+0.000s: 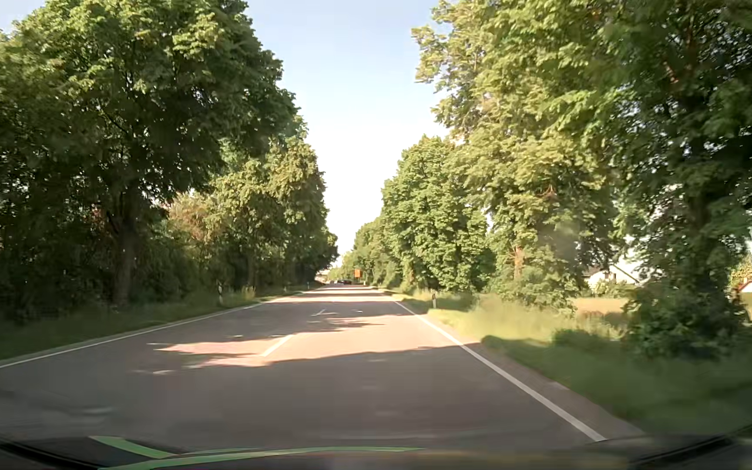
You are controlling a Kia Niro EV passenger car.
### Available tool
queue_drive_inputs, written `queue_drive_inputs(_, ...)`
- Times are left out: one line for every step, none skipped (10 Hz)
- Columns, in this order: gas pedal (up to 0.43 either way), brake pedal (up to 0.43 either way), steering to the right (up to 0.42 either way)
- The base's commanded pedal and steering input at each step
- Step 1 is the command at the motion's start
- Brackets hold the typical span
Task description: Follow the waypoints while adhering to traffic rules and regulations
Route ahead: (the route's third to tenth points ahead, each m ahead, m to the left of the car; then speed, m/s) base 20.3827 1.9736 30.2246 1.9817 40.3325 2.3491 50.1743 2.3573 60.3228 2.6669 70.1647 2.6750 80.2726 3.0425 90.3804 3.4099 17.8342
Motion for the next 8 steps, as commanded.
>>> queue_drive_inputs(0.039,0.0,-0.002)
queue_drive_inputs(0.039,0.0,-0.001)
queue_drive_inputs(0.039,0.0,-0.002)
queue_drive_inputs(0.047,0.0,-0.002)
queue_drive_inputs(0.059,0.0,-0.002)
queue_drive_inputs(0.067,0.0,-0.002)
queue_drive_inputs(0.079,0.0,-0.003)
queue_drive_inputs(0.079,0.0,-0.003)
